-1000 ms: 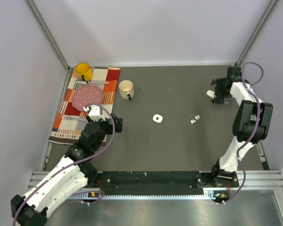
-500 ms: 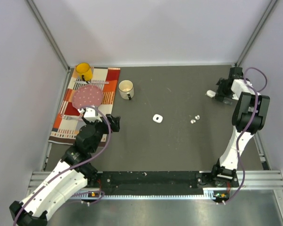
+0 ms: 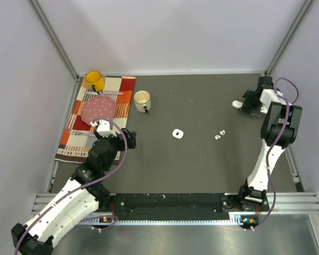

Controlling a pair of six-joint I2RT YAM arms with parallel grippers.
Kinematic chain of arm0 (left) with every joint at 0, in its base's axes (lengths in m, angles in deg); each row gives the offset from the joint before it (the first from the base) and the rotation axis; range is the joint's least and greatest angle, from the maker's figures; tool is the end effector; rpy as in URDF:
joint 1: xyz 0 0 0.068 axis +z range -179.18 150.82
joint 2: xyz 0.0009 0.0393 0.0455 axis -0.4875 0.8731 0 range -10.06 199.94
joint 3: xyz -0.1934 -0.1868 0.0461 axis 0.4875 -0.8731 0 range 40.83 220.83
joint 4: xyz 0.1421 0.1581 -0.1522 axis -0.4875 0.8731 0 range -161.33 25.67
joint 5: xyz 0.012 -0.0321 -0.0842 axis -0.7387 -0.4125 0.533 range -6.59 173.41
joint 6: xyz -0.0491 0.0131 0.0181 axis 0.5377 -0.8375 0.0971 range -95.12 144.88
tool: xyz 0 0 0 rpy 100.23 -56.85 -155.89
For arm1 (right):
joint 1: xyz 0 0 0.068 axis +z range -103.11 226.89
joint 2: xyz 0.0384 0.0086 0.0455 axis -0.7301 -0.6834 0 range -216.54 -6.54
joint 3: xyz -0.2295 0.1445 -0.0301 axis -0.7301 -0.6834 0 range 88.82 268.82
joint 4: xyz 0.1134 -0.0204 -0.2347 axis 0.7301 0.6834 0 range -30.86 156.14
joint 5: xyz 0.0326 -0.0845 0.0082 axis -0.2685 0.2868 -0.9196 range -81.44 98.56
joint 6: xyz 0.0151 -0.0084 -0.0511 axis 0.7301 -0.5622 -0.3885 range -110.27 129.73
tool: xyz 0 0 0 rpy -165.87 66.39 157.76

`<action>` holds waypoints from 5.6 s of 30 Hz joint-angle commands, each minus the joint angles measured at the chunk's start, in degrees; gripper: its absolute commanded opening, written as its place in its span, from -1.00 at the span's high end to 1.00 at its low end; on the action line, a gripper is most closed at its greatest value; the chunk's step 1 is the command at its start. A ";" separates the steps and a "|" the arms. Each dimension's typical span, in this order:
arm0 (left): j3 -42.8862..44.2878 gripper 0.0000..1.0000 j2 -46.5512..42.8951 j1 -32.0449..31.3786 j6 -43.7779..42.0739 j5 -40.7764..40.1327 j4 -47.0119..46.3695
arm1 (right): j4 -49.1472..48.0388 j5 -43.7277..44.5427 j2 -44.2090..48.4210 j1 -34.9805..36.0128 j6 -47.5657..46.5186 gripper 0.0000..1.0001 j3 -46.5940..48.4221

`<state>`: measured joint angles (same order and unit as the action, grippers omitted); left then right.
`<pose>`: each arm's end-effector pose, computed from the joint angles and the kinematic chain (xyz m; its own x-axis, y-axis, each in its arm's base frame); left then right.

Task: Insert the wireless bluetooth earbuds into the charging case
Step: Pick up the charging case from the corner of the board, then pass from the right arm to the left, then pass from the left arm to the right

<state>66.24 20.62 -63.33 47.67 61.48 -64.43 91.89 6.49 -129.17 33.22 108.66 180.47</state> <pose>0.1291 -0.0716 0.2629 -0.2454 -0.2676 -0.9318 0.1341 0.9425 -0.3060 0.4393 -0.1055 0.1630 0.3533 0.9301 0.1006 0.8265 -0.3607 0.4322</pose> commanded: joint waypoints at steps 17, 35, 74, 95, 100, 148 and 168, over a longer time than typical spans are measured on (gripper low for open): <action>2.98 -0.98 3.07 0.23 4.02 0.05 -1.45 | 0.12 -2.95 -0.60 -1.09 -4.98 0.06 -3.06; 3.07 -0.98 0.35 0.14 8.06 7.08 -1.88 | -24.83 -10.93 21.45 -1.27 -17.37 1.00 -25.72; 4.91 -0.98 16.07 -2.76 9.38 36.53 -35.10 | -32.05 -16.93 83.70 28.16 -13.16 1.00 -56.15; 6.67 -0.91 29.25 -11.29 13.69 31.95 -50.92 | -46.64 -8.83 74.82 45.04 -6.91 1.00 -58.08; 7.99 -0.84 33.30 -12.69 14.74 31.78 -55.31 | -47.25 -8.83 74.47 45.58 -6.21 1.00 -58.26; 10.27 0.95 36.83 -15.42 2.29 36.69 -52.18 | -28.81 -8.83 76.57 45.14 -30.09 -0.82 -46.14; 11.15 1.00 23.90 -12.34 -8.46 39.69 -37.48 | -48.63 -40.73 65.85 40.92 -13.79 -0.55 -48.06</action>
<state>75.68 44.60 -75.83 40.09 100.36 -99.55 55.07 -29.51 -62.97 74.51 87.51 133.74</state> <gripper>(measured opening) 0.338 0.802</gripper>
